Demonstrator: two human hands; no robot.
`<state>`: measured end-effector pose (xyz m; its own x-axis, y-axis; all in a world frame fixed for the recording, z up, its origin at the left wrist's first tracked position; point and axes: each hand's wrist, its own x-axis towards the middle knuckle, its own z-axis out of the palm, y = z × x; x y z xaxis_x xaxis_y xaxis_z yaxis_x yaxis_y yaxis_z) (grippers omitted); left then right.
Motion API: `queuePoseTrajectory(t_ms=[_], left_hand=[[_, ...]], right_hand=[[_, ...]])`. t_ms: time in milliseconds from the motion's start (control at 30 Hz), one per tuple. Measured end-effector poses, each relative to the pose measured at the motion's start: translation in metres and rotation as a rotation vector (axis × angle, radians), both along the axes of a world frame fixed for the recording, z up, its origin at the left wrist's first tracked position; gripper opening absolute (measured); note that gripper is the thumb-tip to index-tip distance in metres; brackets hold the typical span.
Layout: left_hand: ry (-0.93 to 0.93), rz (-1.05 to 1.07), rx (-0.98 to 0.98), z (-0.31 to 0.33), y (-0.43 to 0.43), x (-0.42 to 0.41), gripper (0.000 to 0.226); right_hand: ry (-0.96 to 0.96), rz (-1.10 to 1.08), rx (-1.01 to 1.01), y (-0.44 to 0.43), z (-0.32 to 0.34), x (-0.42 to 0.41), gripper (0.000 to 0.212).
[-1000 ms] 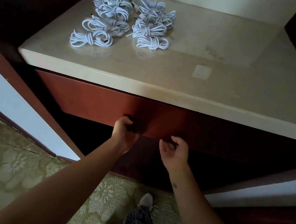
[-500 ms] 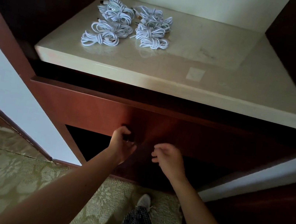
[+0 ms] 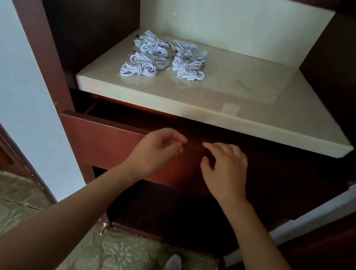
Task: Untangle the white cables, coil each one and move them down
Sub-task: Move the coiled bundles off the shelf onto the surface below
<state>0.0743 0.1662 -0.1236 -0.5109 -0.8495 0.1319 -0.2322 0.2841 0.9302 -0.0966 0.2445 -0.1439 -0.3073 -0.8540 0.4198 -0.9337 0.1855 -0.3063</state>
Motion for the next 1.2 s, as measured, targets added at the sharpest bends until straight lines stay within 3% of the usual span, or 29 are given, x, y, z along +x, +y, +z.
queuePoseTrajectory(t_ms=[67, 133, 400, 633, 1033, 1200], left_hand=[[-0.192, 0.063, -0.446, 0.002, -0.010, 0.000, 0.020], [-0.416, 0.051, -0.668, -0.001, -0.018, 0.001, 0.030], [-0.406, -0.065, -0.452, 0.000, -0.002, 0.024, 0.019], [-0.540, -0.303, -0.165, 0.027, 0.003, 0.029, 0.011], [-0.730, -0.608, -0.067, 0.048, 0.005, 0.027, 0.016], [-0.717, -0.484, -0.120, 0.060, -0.008, 0.017, 0.014]], right_hand=[[-0.018, -0.009, 0.029, 0.001, 0.002, 0.003, 0.035], [-0.010, -0.015, 0.062, 0.004, 0.006, 0.004, 0.034], [-0.074, 0.011, 0.119, 0.033, 0.022, 0.010, 0.024], [-0.252, 0.040, 0.265, 0.057, 0.039, 0.018, 0.023], [-0.426, 0.225, 0.566, 0.054, 0.065, 0.014, 0.012], [-0.227, 0.167, 0.505, 0.027, 0.068, 0.019, 0.019]])
